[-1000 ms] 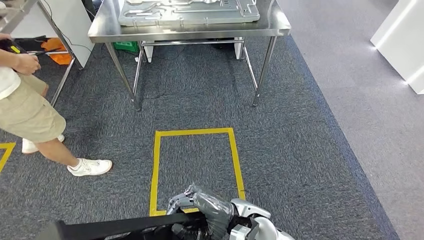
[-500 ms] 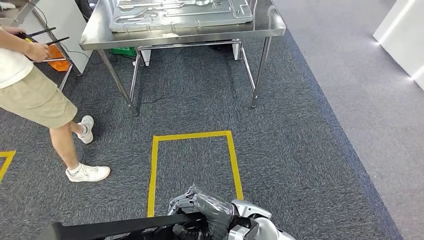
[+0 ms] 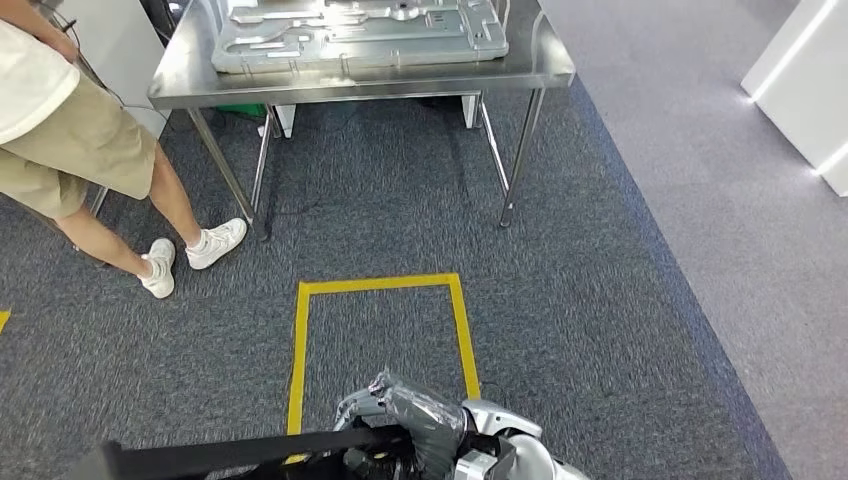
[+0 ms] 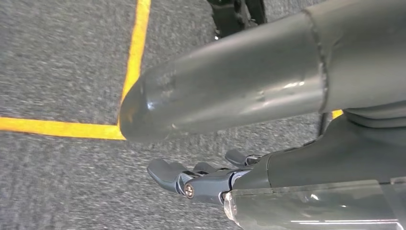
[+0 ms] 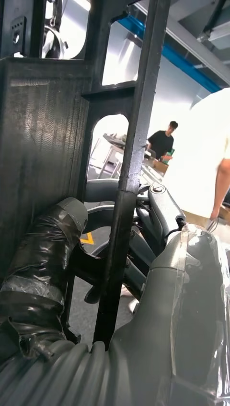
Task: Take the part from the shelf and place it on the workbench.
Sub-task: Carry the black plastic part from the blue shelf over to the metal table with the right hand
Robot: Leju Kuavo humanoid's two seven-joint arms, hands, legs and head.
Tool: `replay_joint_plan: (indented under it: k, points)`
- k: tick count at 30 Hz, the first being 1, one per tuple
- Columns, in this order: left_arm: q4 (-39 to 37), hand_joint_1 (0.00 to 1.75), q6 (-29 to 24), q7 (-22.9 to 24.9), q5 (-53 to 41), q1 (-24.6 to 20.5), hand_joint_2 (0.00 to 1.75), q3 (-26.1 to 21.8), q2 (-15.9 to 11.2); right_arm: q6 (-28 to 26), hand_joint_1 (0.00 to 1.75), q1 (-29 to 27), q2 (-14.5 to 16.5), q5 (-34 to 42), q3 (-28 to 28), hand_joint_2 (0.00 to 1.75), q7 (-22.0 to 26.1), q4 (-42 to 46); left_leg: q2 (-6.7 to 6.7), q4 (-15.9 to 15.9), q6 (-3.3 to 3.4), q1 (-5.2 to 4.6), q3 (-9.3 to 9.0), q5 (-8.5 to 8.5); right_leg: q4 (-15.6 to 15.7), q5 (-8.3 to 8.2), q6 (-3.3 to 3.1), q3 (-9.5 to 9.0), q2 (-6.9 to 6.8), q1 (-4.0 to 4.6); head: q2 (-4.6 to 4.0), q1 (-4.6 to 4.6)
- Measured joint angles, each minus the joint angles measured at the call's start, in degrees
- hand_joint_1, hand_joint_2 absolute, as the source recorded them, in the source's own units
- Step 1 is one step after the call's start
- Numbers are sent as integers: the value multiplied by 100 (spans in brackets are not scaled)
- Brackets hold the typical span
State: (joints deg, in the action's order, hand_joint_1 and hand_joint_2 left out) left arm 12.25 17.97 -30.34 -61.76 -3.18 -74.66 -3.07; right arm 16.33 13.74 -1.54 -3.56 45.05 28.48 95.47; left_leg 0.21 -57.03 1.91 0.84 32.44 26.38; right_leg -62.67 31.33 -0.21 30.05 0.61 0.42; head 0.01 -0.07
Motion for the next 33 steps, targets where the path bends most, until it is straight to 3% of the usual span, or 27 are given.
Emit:
replay_joint_plan:
  k: [3, 4, 5, 6, 7, 9, 10, 13, 14, 16, 18, 19, 20, 21, 23, 25, 26, 27, 30, 33]
  points:
    - [-1, 0, 3, 0, -1, 2, 0, -1, 8, -3, 168, -10, -9, -3, 0, 175, -1, -2, 2, 36, 34, 8, -133, 105, -936, 355, 94, 667, -10, -70, -1, 1]
    - [-1, 0, 3, 0, -1, 7, 0, -2, 12, -3, 168, -20, -15, -5, 0, 175, -2, -3, 1, 36, 21, 13, -181, 152, -1089, 407, 122, 849, -16, -95, -1, 1]
    - [-1, 0, 4, 0, -2, 12, 0, -4, 16, -3, 168, -27, -20, -6, 0, 175, -2, -4, -1, 35, 2, 23, -244, 203, -1072, 356, 143, 945, -23, -116, -1, 1]
    - [-1, 0, 4, 0, -2, 16, 0, -7, 19, -3, 168, -30, -22, -6, 0, 175, -2, -4, -3, 35, -24, 36, -322, 260, -866, 178, 160, 943, -32, -136, -1, 1]
    - [-1, 0, 4, 1, -2, 16, 0, -11, 23, -4, 168, -32, -24, -6, 0, 175, -2, -4, -5, 35, -54, 50, -408, 323, -521, -106, 173, 868, -44, -154, -1, 1]
    - [-1, 0, 3, 2, -4, 9, 0, -25, 27, -13, 168, -36, -28, -5, 0, 175, -3, -16, -5, 25, -133, 65, -550, 446, 68, -509, 151, 727, -73, -147, -1, 4]
    - [-1, 0, 2, 2, -8, 5, 0, -32, 28, -22, 168, -40, -32, -5, 0, 175, -4, -23, 0, 24, -179, 62, -584, 496, 206, -605, 111, 696, -82, -133, -1, 5]
    - [-1, 0, -1, 2, -21, -7, 0, -41, 36, -52, 168, -44, -41, -1, 0, 175, -38, -44, 17, -63, -294, 69, -620, 506, 261, -573, -54, 619, -64, -104, 1, 7]
    - [-1, 0, -2, 2, -22, -16, 0, -42, 39, -58, 168, -39, -43, 1, -1, 175, -58, -55, 16, -227, -314, 80, -562, 479, 294, -544, -102, 555, -58, -104, 0, 7]
    - [-1, 0, -4, 1, -32, -30, 0, -42, 40, -63, 168, -23, -44, 1, -1, 175, -100, -98, 12, -798, -342, 90, -225, 543, 356, -492, -176, 427, -54, -110, 1, 6]
    - [-1, 0, -6, 2, -52, -20, 0, -43, 40, -67, 168, -12, -45, -10, -1, 175, -134, -179, 10, -1428, -359, 82, 251, 822, 371, -413, -218, 333, -41, -92, 1, 6]
    - [-1, 0, -6, 2, -62, -9, 0, -44, 40, -69, 168, -12, -45, -19, -1, 175, -146, -228, 10, -1594, -359, 77, 445, 948, 372, -365, -227, 279, -31, -77, 0, 5]
    - [-1, 0, -7, 2, -72, 0, 0, -44, 40, -76, 168, -10, -45, -34, 0, 175, -158, -276, 11, -1614, -347, 70, 573, 988, 372, -311, -234, 216, -26, -57, 0, 6]
    - [-1, 0, -6, 2, -79, 6, 0, -44, 40, -87, 168, -6, -45, -56, 0, 175, -172, -318, 14, -1457, -318, 58, 611, 888, 372, -254, -241, 142, -32, -37, 0, 5]
    - [-1, 0, -5, 2, -94, 8, 0, -44, 32, -135, 168, 17, -46, -142, 0, 175, -211, -387, 90, -812, -182, -11, 523, 324, 378, -135, -246, -4, -69, -5, -1, 7]
    - [-2, 0, -4, 3, -110, -4, 0, -44, 17, -196, 168, 49, -50, -254, 3, 175, -257, -461, 205, -316, -49, -104, 437, -84, 398, -40, -210, -91, -108, 16, -1, 4]
    - [-2, 0, -5, 3, -115, -8, 0, -44, 10, -223, 168, 61, -52, -304, 6, 175, -279, -498, 228, -210, -6, -135, 430, -154, 397, -22, -177, -117, -133, 20, -1, 2]
    - [-2, 0, -8, 2, -118, -11, 0, -45, 9, -255, 168, 72, -54, -345, 9, 175, -298, -529, 196, -174, 9, -141, 416, -121, 400, -17, -139, -153, -159, 26, -1, 0]
    - [-3, 0, -14, -3, -120, -7, 0, -50, 12, -364, 168, 125, -55, -422, 13, 175, -345, -587, 74, -49, 70, -72, 216, -136, 142, 9, -40, -117, -162, 19, 0, -1]
    - [-3, 0, -8, -7, -124, -8, 0, -51, 24, -410, 168, 161, -58, -425, 13, 175, -359, -653, 4, -13, 102, -45, 76, -60, -784, 321, 44, 488, -81, -42, 0, 1]
